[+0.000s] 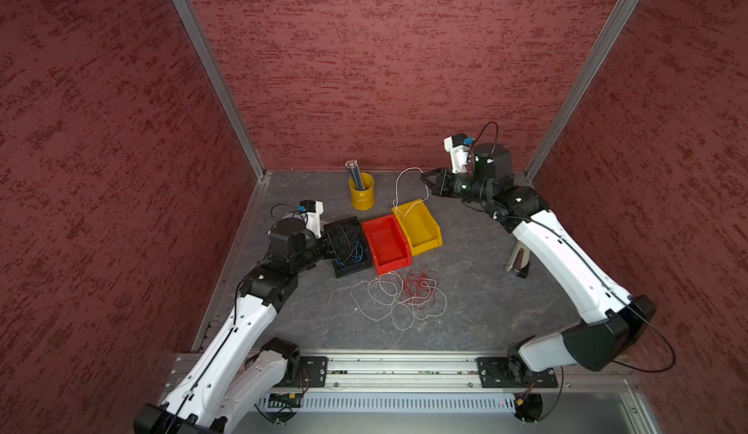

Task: Untangle and sort cables by color
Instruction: Place the cable in the bin.

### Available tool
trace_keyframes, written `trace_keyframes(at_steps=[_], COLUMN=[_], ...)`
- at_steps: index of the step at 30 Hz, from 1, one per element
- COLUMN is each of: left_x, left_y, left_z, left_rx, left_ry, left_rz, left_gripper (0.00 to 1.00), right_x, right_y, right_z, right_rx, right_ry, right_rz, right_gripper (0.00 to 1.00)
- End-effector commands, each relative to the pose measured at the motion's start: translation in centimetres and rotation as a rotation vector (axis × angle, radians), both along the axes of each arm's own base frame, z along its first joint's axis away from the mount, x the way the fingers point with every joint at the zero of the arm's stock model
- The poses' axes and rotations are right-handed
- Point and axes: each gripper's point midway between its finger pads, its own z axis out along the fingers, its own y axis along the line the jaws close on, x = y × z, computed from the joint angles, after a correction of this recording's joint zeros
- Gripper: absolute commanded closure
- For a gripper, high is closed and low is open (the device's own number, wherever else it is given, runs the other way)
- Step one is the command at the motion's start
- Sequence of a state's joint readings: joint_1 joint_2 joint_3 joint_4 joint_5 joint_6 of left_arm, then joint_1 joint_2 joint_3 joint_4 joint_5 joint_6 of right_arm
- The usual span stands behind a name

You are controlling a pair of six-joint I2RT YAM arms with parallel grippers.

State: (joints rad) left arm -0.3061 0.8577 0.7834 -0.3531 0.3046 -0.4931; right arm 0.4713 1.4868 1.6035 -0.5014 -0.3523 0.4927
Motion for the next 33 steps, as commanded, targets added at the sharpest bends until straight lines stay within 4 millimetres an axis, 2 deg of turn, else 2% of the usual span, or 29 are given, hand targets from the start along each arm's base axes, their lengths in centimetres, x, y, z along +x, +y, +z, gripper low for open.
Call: trace_keyframes(at_steps=[1, 10, 21, 29, 33], left_x=[-0.3, -1.1, -2.4, -3.3, -3.5], left_y=[-0.1, 0.3, 0.8, 0.8, 1.0], left_z=[-0.4, -1.4, -2.2, -1.8, -1.8], left_rx=[-0.013, -0.012, -0.018, -0.02, -0.014], left_ry=[0.023, 0.05, 0.097, 0.121, 0.12], left_rz=[-0.013, -0.01, 0.0, -0.01, -0.007], left_gripper=[0.0, 0.0, 0.0, 0.0, 0.0], right_x=[0.7, 1.8, 3.0, 3.5, 3.5], right_y=[1.1, 2.5, 4.5, 6.4, 7.3], right_z=[-1.5, -6.0, -13.1, -18.4, -19.8], right_rx=[0.005, -0.044, -0.104, -0.232, -0.316], right_ry=[0.008, 0.078, 0.177, 0.212, 0.214], right_rz=[0.01, 0.018, 0.046, 0.084, 0.106], right_gripper=[1.0, 1.0, 1.0, 1.0, 1.0])
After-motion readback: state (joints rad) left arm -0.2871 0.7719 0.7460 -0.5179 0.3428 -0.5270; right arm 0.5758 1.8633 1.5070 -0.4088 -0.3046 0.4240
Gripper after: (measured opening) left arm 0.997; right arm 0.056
